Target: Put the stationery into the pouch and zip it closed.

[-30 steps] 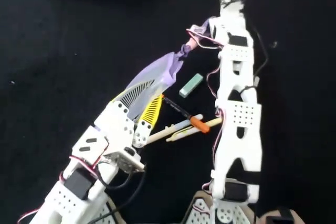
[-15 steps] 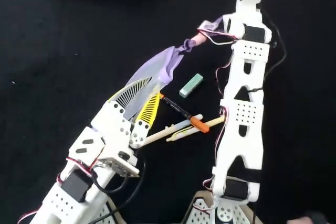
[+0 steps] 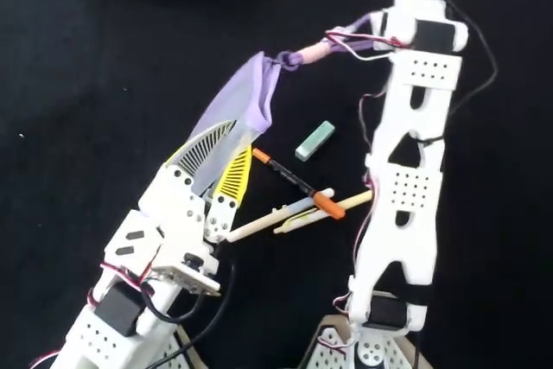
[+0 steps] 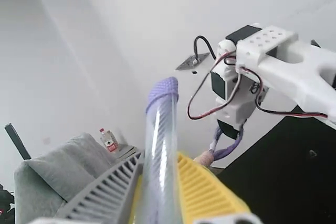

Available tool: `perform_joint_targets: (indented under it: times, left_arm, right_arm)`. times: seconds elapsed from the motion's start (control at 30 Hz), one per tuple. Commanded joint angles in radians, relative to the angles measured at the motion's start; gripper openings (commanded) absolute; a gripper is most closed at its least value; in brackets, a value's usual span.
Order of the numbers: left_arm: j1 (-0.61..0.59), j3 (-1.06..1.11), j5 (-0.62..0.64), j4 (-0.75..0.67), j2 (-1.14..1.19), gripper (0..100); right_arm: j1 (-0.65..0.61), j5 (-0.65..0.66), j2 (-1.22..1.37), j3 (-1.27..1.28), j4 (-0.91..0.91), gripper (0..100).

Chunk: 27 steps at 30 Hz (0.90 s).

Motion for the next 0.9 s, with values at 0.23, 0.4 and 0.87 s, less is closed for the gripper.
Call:
perform_joint_targets:
  times: [0.23, 0.4, 0.87]
  left_arm:
    - [-0.005, -0.008, 0.009, -0.017, -0.017, 3]
    - [-0.008, -0.008, 0.009, -0.015, -0.017, 3]
    - [-0.016, -0.005, 0.008, -0.015, -0.017, 3]
  right_arm:
    - [-0.167, 0.002, -0.343, -0.047, 0.172, 38.9]
    - [-0.236, 0.003, -0.437, -0.045, 0.249, 38.9]
    - [-0.345, 0.061, -0.7, 0.176, 0.247, 39.0]
